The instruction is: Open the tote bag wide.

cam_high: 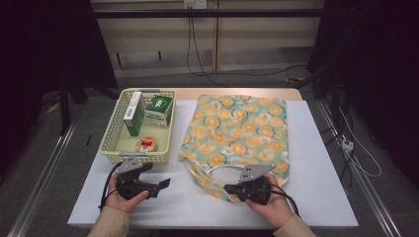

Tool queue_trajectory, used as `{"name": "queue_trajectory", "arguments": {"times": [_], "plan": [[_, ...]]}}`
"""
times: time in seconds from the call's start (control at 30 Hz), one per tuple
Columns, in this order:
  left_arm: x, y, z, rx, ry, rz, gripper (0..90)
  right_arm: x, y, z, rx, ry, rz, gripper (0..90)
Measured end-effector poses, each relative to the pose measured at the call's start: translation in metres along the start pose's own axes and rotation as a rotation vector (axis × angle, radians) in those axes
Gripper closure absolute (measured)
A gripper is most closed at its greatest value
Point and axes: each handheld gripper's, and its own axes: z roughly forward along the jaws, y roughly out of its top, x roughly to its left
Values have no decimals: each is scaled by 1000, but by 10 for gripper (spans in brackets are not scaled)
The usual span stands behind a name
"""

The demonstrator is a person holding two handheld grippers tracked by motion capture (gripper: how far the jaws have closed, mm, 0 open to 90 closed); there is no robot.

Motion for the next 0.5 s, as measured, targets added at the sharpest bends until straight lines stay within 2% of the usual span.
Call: {"name": "queue_trajectory", "arguments": {"times": [0.3, 0.37, 0.4, 0.43, 0.47, 0.5], "plan": [[-2, 0, 0, 1, -5, 6, 65, -15, 29, -13, -16, -17, -35, 900], [-3, 0, 1, 4, -9, 10, 65, -25, 40, -16, -22, -18, -28, 900], [-4, 0, 1, 4, -12, 13, 65, -31, 45, -18, -26, -30, -26, 900], [-4, 0, 0, 2, -8, 15, 65, -44, 55, -20, -13, -56, -41, 900], [-4, 0, 0, -2, -10, 15, 65, -44, 55, -20, -13, -56, -41, 900], [-4, 0, -1, -6, -13, 13, 65, -53, 60, -21, -8, -75, -39, 900]]}}
